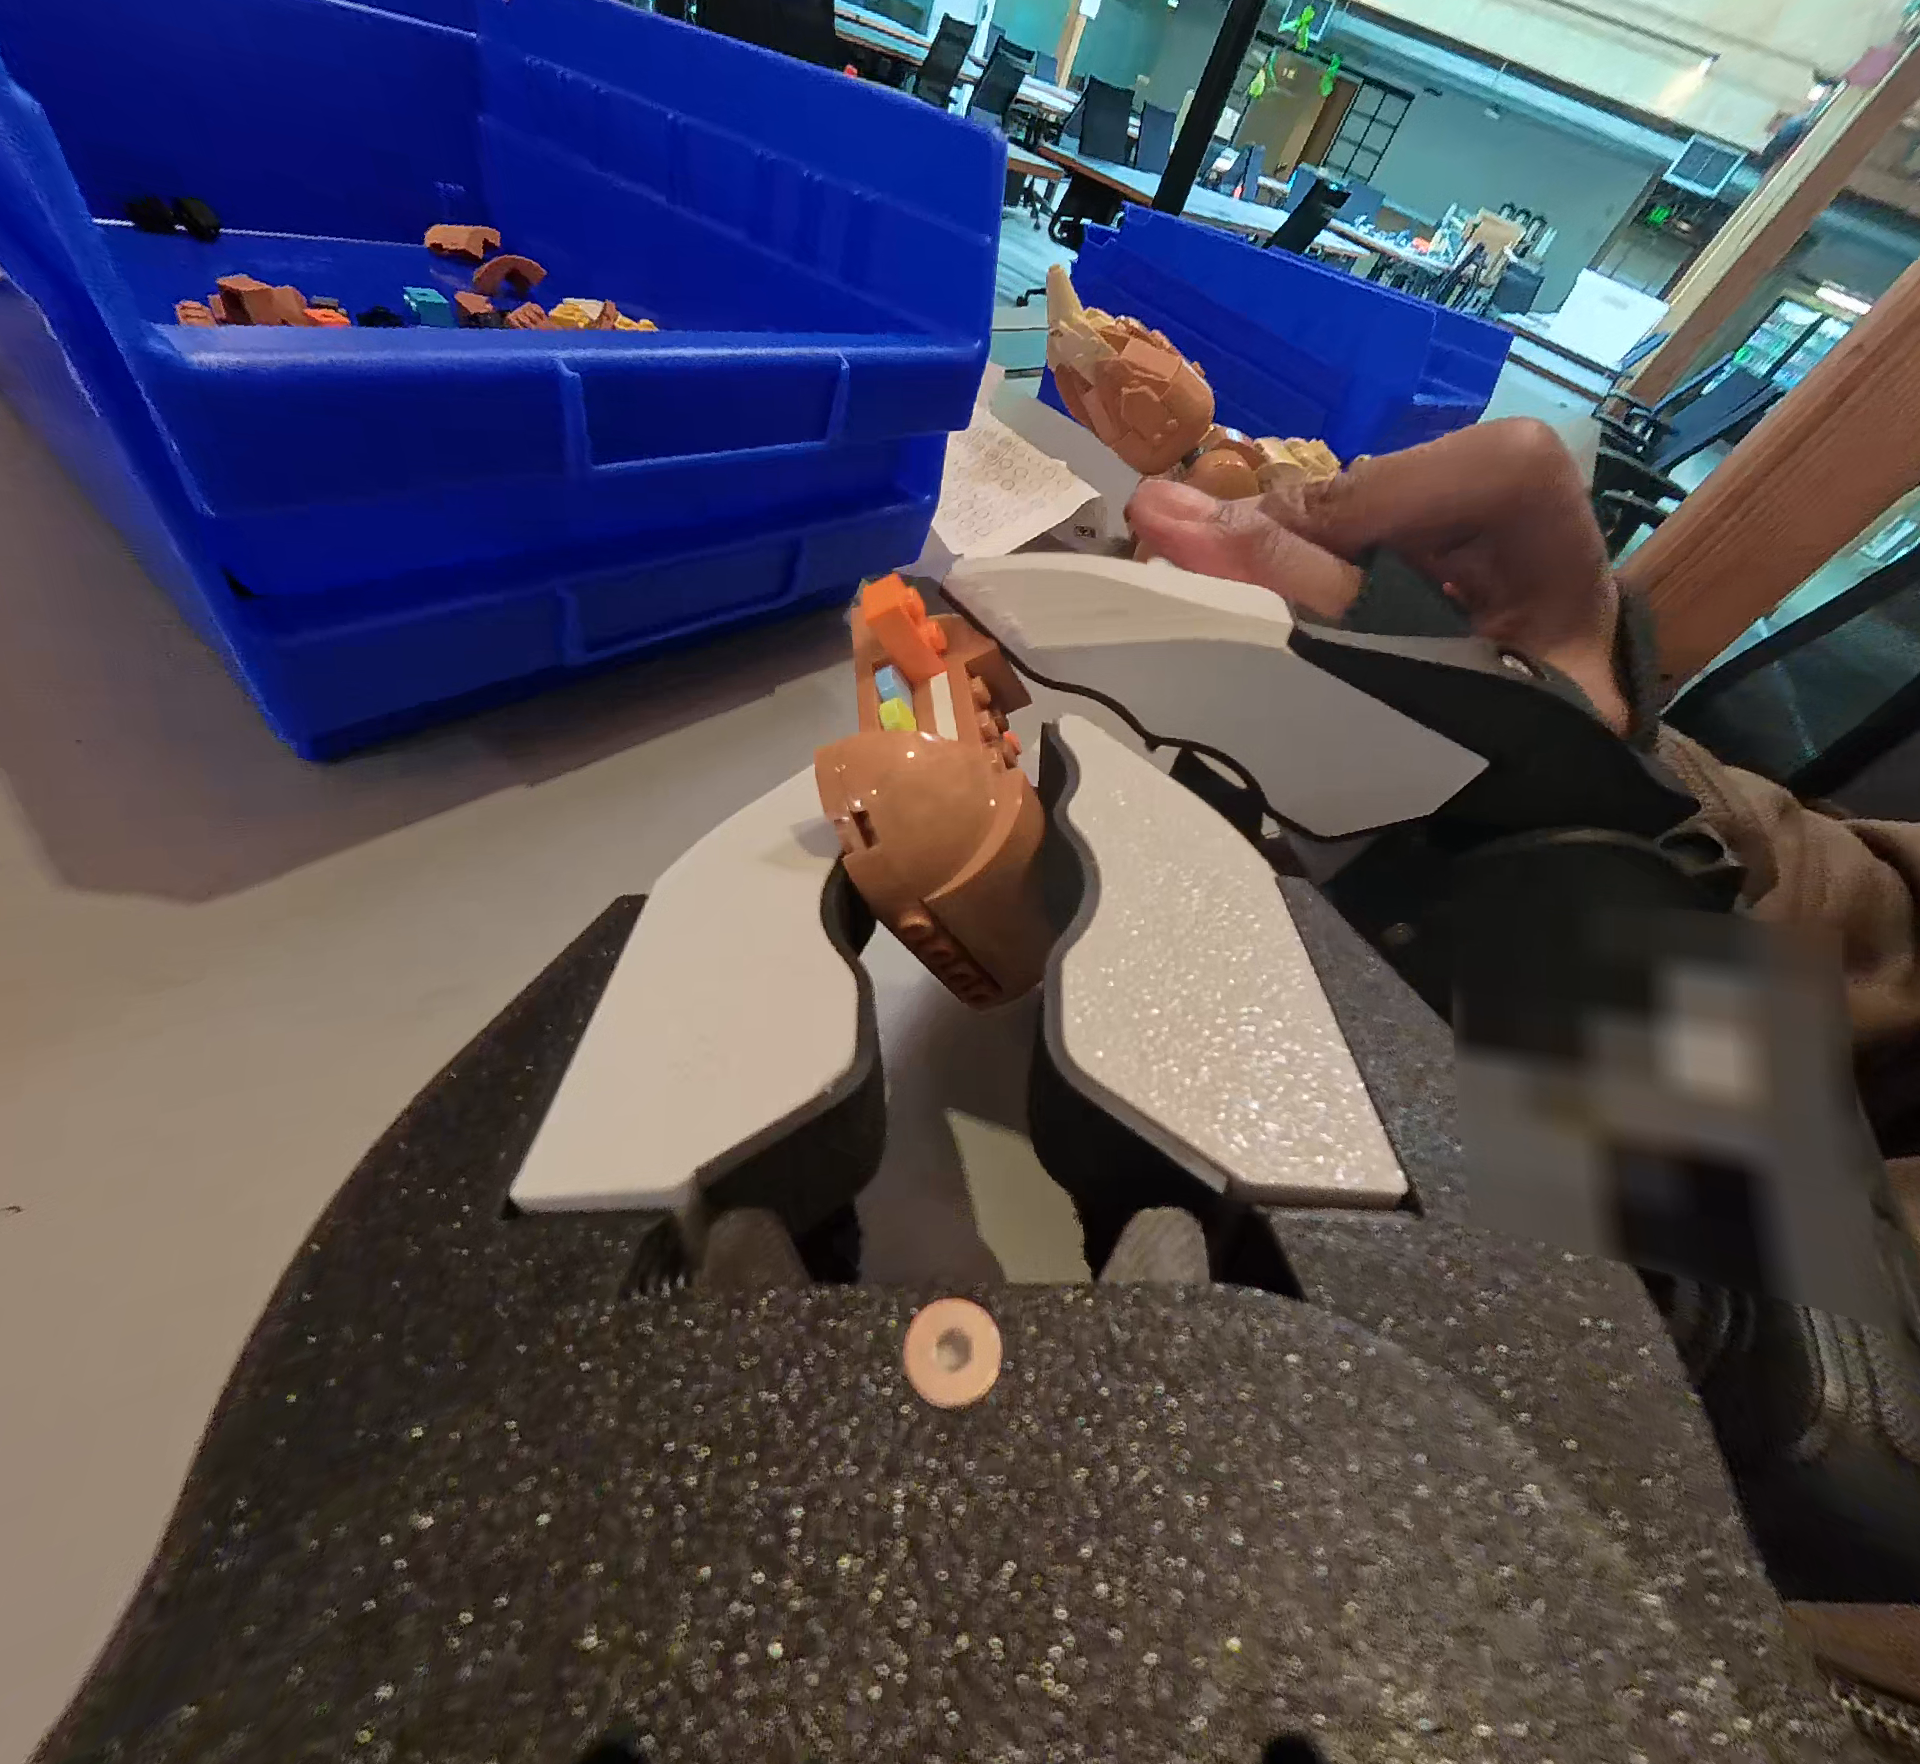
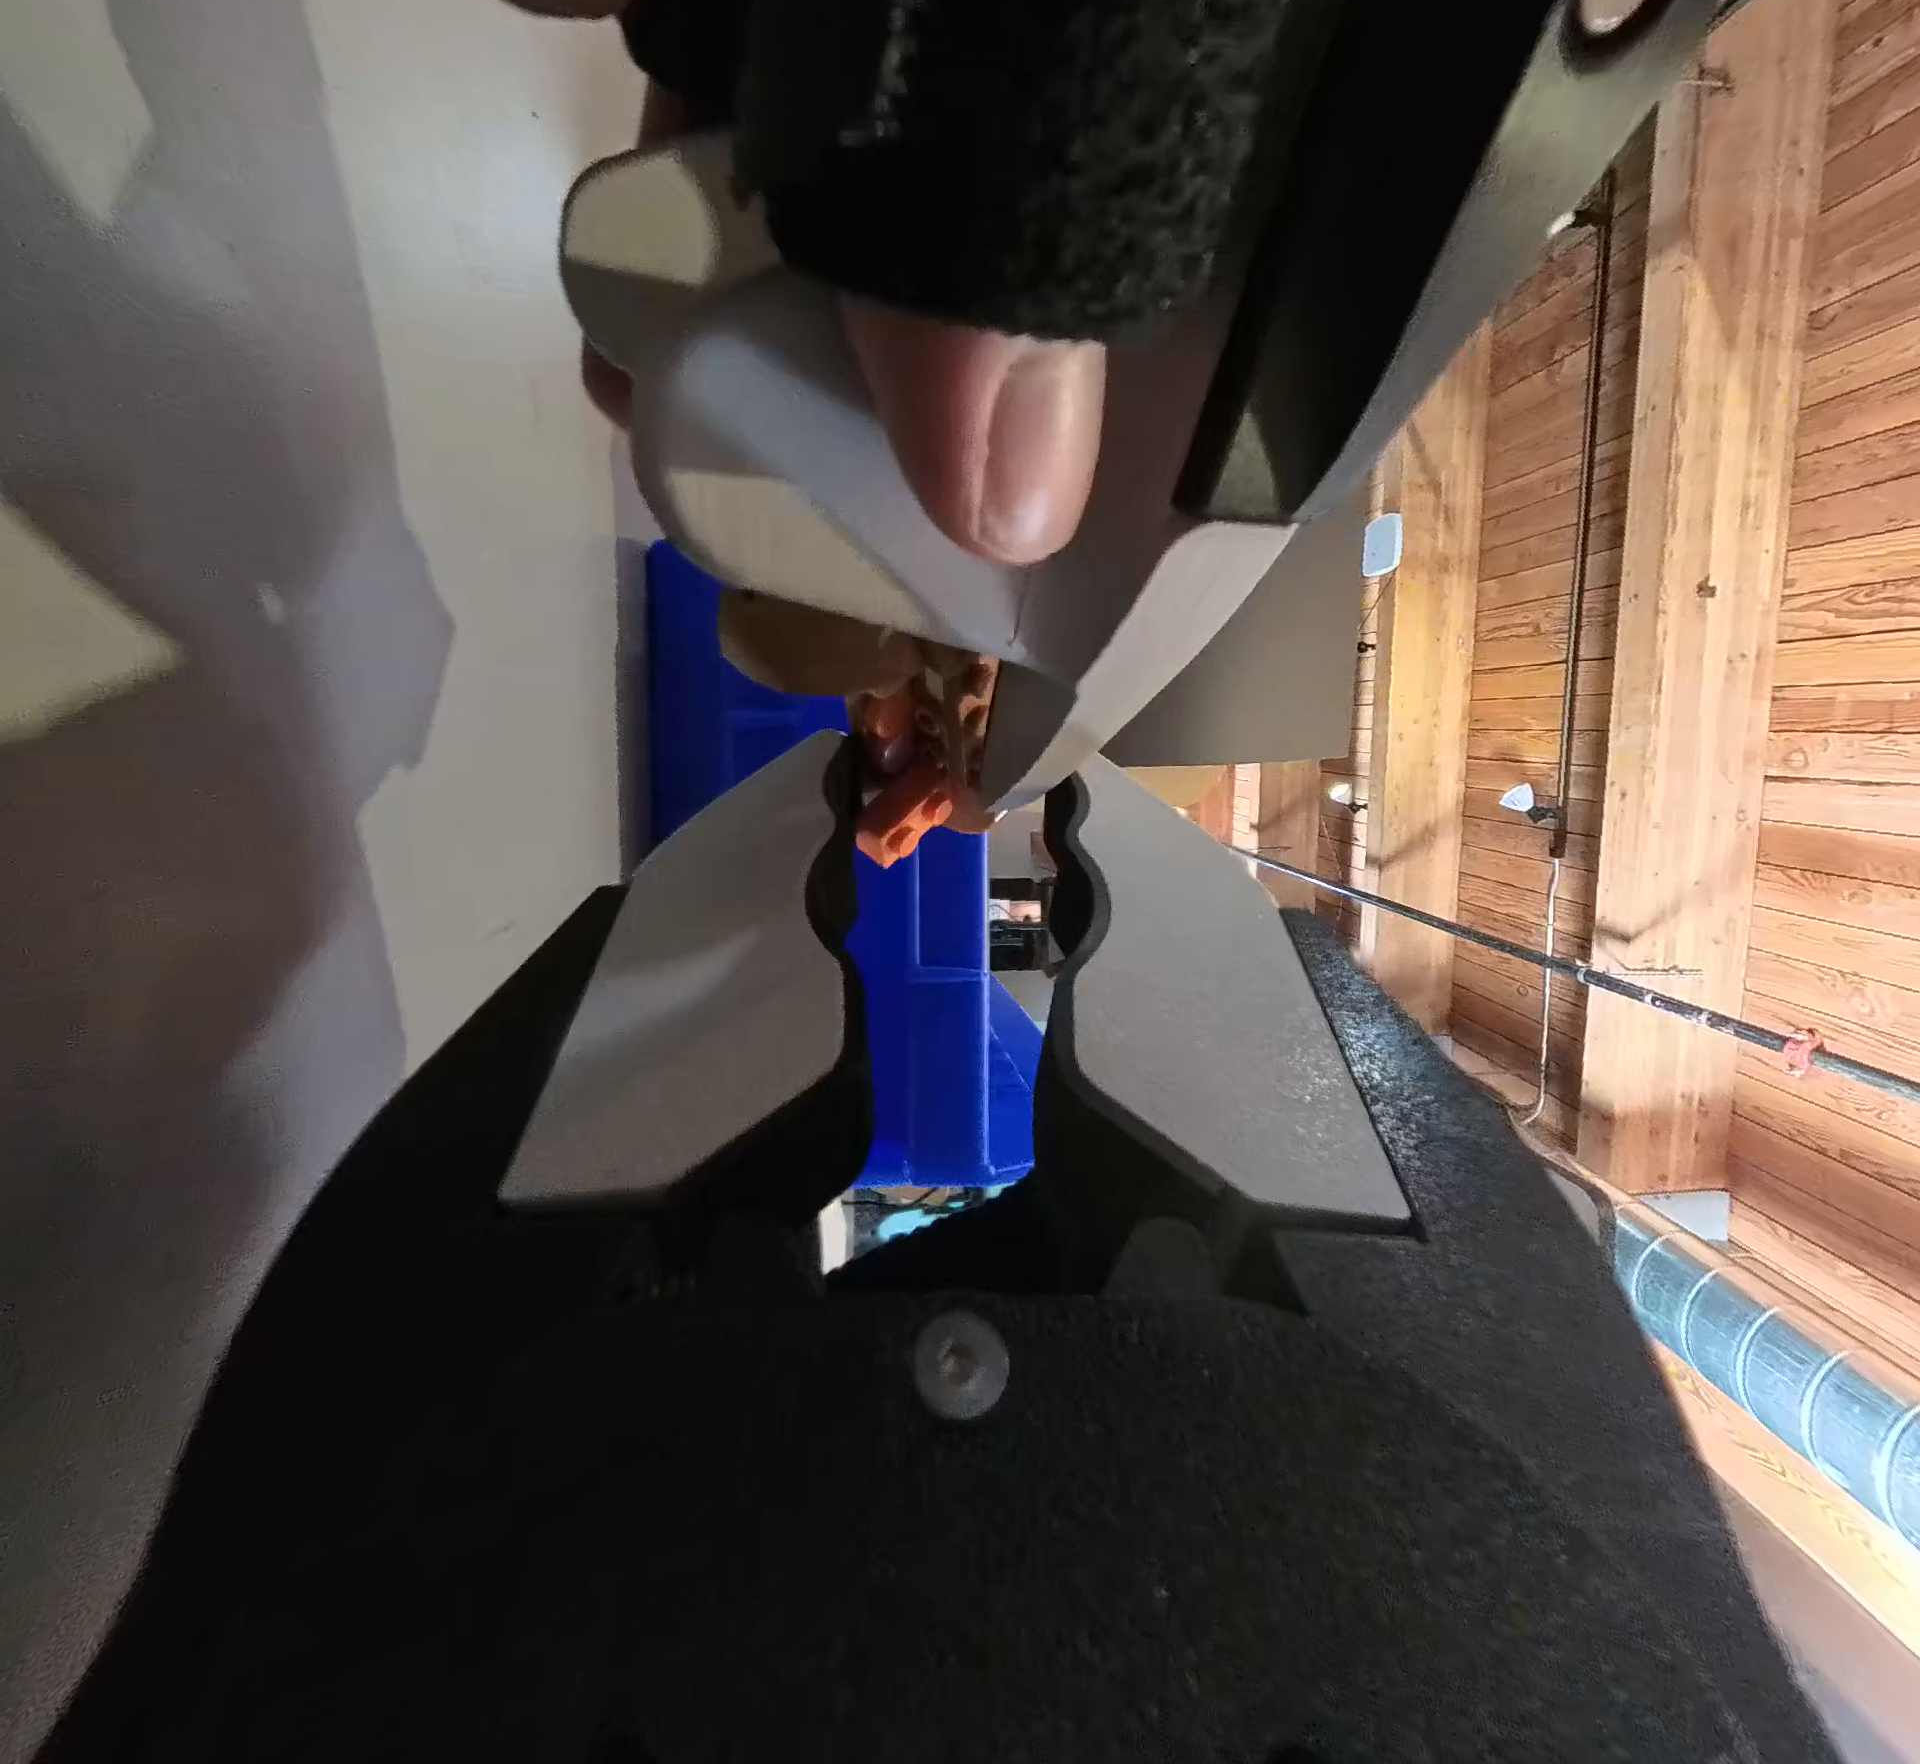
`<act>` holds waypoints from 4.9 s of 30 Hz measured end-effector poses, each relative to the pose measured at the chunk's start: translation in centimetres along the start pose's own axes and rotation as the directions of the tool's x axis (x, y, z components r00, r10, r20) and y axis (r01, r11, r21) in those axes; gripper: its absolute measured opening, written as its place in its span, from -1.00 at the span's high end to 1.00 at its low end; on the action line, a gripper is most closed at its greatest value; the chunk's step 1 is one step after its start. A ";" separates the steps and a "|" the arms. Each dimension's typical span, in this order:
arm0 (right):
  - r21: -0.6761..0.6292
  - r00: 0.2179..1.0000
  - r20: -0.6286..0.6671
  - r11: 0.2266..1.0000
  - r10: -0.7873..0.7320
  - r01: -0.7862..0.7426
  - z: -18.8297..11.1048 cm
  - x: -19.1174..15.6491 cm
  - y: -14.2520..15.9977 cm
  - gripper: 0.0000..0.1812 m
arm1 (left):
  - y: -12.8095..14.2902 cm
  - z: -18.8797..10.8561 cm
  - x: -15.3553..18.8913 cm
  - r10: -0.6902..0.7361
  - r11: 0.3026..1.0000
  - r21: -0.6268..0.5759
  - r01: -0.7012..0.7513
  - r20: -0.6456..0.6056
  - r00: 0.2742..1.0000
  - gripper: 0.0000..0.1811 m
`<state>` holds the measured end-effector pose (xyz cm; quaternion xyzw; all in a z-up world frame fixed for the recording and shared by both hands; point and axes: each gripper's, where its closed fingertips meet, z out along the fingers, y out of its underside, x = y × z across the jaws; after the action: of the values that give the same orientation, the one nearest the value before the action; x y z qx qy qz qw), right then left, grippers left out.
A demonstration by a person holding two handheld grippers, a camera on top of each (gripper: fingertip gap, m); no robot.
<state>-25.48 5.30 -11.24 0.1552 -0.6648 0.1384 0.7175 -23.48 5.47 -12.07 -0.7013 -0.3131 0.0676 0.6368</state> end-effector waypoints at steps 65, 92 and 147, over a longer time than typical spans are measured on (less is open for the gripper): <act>0.495 0.950 -0.308 0.847 -0.038 0.194 -4.6 5.4 -3.6 0.46 | -5.2 -4.5 4.0 -0.420 0.893 -0.181 0.412 -0.665 0.618 0.71; 0.581 0.995 0.044 0.813 -0.090 0.048 -4.4 1.6 -3.7 0.64 | 0.1 -1.7 3.7 -0.300 0.943 -0.293 0.159 -0.536 0.789 0.71; 0.433 0.770 0.622 0.755 0.145 -0.492 -5.5 -2.4 -3.1 0.58 | 4.8 -0.9 3.9 -0.203 0.894 -0.445 -0.044 -0.492 0.847 0.66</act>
<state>-19.41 4.69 -14.14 0.2754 -0.7857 0.4066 0.3760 -18.27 6.73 -15.21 -0.8041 -0.1634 -0.2264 0.5249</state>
